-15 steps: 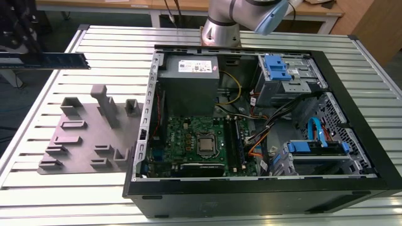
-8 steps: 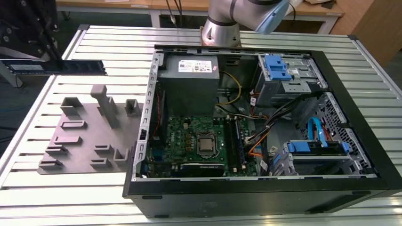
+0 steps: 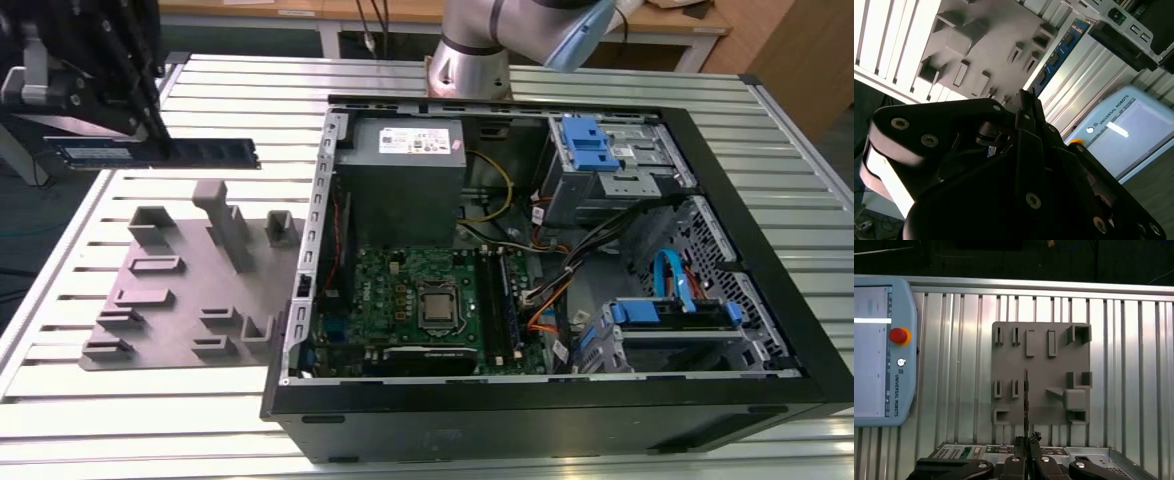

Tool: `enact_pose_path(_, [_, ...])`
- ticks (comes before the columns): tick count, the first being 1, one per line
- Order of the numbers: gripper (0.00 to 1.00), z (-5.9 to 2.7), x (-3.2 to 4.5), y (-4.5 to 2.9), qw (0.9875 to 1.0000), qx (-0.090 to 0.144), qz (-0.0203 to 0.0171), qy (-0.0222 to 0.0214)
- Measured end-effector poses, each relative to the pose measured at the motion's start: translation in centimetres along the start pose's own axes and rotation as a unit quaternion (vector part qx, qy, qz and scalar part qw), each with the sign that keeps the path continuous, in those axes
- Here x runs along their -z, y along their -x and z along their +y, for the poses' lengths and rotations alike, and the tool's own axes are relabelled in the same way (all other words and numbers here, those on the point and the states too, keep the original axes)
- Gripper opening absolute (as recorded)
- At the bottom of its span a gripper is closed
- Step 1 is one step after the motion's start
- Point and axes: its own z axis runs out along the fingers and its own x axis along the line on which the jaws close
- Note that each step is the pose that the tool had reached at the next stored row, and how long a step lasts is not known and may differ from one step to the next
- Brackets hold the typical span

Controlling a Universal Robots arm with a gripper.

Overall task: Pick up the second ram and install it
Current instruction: 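Pick up the second ram and move it above second insertion slot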

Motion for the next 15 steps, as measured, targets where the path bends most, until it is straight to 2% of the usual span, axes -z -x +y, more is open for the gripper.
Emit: enact_pose_path(15, [0.11,-4.43,-0.24,-0.07,1.0000,0.000,0.0000,0.0000])
